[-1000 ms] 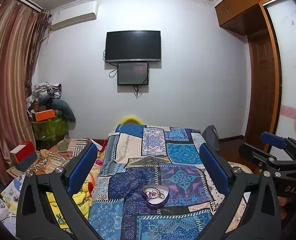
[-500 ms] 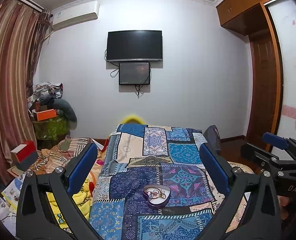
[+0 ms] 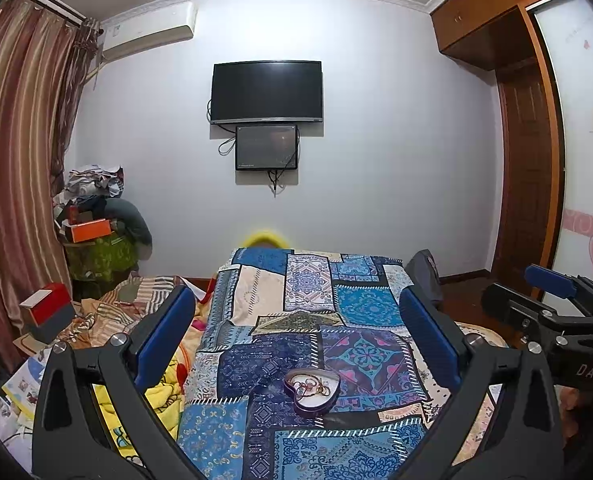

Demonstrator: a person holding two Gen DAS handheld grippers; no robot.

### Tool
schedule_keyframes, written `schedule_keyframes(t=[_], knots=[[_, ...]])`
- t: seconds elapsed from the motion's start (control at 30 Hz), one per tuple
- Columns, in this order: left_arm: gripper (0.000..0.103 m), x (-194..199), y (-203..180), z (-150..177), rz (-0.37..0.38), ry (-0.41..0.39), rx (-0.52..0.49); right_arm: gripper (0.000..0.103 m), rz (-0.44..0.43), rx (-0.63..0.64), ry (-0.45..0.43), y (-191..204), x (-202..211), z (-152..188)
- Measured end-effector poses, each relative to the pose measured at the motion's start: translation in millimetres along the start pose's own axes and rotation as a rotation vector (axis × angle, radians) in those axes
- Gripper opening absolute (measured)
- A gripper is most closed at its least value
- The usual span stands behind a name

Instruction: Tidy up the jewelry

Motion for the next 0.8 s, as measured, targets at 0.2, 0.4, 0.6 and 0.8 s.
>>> schedule_keyframes(t=[0.2,0.4,0.6,0.8], knots=[[0.102,1.0,1.5,-0.2,0.008,0.001,-0.001,0.094,0.003,-0.004,-0.004,-1.0,1.1,-0.1],[0.102,-0.4,1.9,0.6,0.02,0.008,0.005,0.094,0.005,-0.004,-0.006,-1.6,1.0,0.0],[0.102,-0.9,3.0,1.8,0.026,0.009,0.015,0.094,0.006,-0.002,-0.006,-2.0,0.5,0.2],[0.102,-2.5,6.1,2.7,0.034,0.014,0.033,0.094,0.006,-0.007,-0.007,-2.1,0.4,-0.1]])
Point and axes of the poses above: each gripper's, at about its wrist camera, not at the fingertips, and x roughly against the way its jaws point, y to its left, z to its underside, the point moved 4 cm from there along -x, roughly the way its jaws point, and after that the axes turned 5 degrees about z, right-handed, at the moved point
